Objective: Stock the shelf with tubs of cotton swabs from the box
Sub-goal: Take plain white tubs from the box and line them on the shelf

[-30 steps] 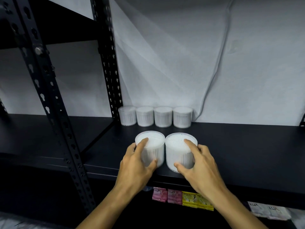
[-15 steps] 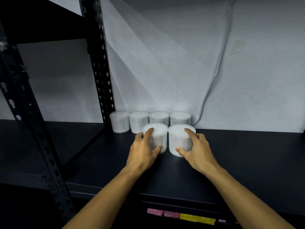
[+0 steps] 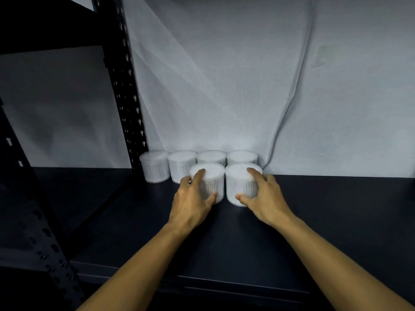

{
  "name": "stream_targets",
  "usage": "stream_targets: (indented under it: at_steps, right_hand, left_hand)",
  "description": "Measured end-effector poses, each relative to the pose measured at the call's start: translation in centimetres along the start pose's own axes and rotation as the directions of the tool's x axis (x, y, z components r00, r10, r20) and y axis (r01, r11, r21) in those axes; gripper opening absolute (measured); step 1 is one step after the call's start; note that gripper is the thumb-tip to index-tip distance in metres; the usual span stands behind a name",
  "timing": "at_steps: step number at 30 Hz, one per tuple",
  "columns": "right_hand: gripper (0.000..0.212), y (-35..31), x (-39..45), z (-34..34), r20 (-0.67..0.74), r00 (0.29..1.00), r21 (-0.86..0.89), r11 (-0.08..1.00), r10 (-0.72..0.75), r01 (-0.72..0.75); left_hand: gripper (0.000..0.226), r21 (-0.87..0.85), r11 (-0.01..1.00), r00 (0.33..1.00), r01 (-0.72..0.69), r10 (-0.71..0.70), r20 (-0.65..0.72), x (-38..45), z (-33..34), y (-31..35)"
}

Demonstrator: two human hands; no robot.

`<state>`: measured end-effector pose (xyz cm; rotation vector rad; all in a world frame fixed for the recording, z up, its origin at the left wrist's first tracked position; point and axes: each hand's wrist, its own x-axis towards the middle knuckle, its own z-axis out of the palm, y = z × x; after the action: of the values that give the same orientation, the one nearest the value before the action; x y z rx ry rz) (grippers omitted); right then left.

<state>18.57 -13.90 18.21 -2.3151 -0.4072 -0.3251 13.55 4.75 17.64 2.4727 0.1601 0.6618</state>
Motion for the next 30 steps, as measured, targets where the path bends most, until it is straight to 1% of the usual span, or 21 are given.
stream_targets:
  at_steps: [4, 11, 16, 18, 20, 24, 27, 30]
  right_hand:
    - [0.078, 0.1, 0.0, 0.0, 0.002, 1.0, 0.003, 1.0, 0.002, -0.002]
    - [0.08, 0.1, 0.0, -0.2, 0.017, 1.0, -0.012, 1.0, -0.009, 0.01]
    - [0.088, 0.0, -0.6, -0.7, 0.026, 1.0, -0.031, 0.999, -0.015, 0.016]
    - [0.09, 0.0, -1.2, -1.3, 0.011, 1.0, -0.051, 0.998, -0.021, 0.022]
    - [0.086, -0.2, -2.3, -1.9, -0.006, 0.999, -0.109, 0.993, -0.037, 0.036]
    - [0.071, -0.7, -6.2, -3.1, -0.07, 0.988, -0.237, 0.964, -0.141, 0.121]
    - [0.053, -1.0, -10.2, -3.7, -0.164, 0.965, -0.197, 0.965, -0.204, 0.17]
    - [0.032, -0.6, -14.9, -3.9, -0.338, 0.89, -0.156, 0.951, -0.305, 0.267]
  left_hand:
    - [0.071, 0.001, 1.0, 1.0, -0.001, 0.001, -0.004, -0.1, 0.1, -0.1]
    - [0.083, -0.009, 1.0, 1.0, 0.01, -0.01, 0.014, 0.0, 0.1, -0.1]
    - [0.095, 0.006, 1.0, 1.0, 0.004, -0.004, 0.003, -0.6, -0.4, 0.2]
    - [0.095, 0.048, 0.999, 1.0, -0.005, 0.006, -0.014, -1.3, -1.0, 0.4]
    - [0.09, 0.119, 0.993, 0.999, -0.017, 0.02, -0.025, -2.3, -2.0, 0.7]
    - [0.073, 0.202, 0.976, 0.993, -0.084, 0.098, -0.061, -5.8, -4.1, 1.9]
    - [0.056, 0.193, 0.966, 0.969, -0.17, 0.2, -0.143, -10.0, -4.7, 3.1]
    - [0.038, 0.199, 0.93, 0.904, -0.31, 0.353, -0.242, -14.9, -4.3, 3.8]
